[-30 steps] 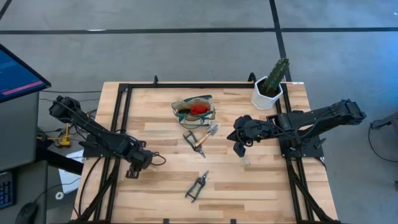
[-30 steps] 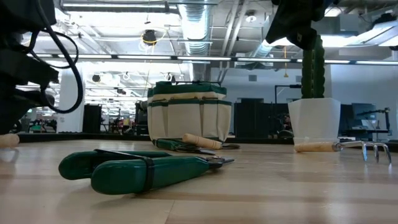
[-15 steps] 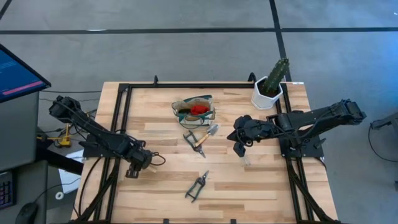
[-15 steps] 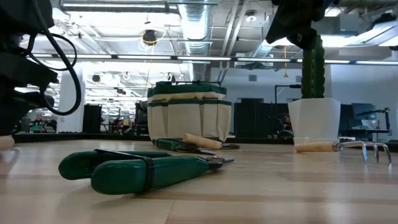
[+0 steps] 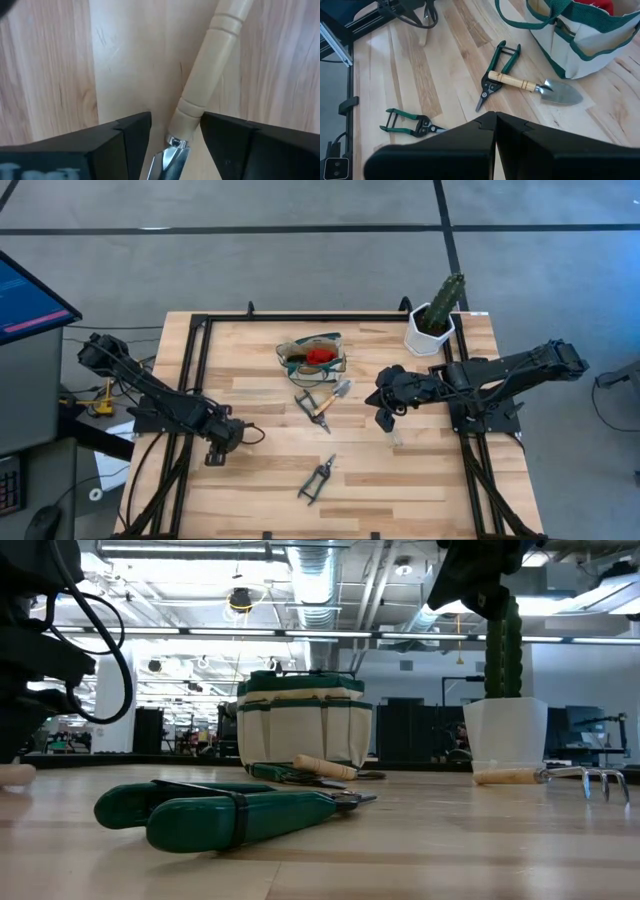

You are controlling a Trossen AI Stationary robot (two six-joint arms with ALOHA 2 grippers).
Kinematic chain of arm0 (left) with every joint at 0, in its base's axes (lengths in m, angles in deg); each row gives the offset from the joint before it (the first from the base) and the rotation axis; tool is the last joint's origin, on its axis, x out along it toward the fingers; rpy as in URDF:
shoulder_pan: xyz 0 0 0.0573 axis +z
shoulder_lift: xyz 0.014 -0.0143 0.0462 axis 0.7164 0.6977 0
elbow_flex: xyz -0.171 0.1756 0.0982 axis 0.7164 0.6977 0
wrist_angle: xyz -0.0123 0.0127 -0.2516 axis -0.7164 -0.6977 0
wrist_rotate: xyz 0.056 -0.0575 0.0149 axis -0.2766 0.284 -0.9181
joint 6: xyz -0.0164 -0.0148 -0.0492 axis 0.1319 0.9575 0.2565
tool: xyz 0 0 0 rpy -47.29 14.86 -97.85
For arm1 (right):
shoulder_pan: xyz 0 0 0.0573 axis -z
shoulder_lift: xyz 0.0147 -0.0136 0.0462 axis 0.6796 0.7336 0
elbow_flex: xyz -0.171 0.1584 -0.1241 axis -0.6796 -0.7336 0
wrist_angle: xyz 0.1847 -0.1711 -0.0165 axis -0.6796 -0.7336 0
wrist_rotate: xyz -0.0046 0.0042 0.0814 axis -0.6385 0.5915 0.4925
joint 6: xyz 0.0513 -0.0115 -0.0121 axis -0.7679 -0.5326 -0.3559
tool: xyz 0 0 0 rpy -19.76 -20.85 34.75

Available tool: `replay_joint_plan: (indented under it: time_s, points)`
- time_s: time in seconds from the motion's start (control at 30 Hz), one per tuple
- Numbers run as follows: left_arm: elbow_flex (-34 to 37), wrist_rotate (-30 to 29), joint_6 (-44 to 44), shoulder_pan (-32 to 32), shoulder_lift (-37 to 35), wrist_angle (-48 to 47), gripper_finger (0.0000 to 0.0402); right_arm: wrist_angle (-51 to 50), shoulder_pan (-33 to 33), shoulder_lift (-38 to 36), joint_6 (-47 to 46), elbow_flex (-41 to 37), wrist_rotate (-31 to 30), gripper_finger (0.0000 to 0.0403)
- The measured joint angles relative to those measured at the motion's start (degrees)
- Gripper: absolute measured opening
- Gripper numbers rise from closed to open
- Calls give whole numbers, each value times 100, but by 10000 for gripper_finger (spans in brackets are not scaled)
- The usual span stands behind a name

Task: Pick & Place Garden tools in Gardening bag
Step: Put the bottom brown trowel into the brown gardening bag

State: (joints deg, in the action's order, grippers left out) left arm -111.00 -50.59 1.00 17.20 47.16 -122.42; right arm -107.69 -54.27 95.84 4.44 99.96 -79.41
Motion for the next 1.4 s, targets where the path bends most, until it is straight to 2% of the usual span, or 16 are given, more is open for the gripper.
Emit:
replay_joint_plan:
  time_s: [0.2,0.5,0.67,1.03,1.23,1.4]
  points:
    - [7,-14,46,0,2,17,158,0,0,0,2,0,0,0]
    - [15,-42,144,2,9,17,88,0,-2,0,2,0,0,0]
    - [15,-42,236,2,11,19,64,0,-2,0,2,0,0,0]
    - [-75,-16,533,4,4,-8,55,0,-2,0,4,0,-1,0]
    - [-474,388,413,169,15,-63,54,0,4,0,249,0,-2,0]
    - [-786,380,183,409,15,-184,54,0,42,0,311,0,-3,0]
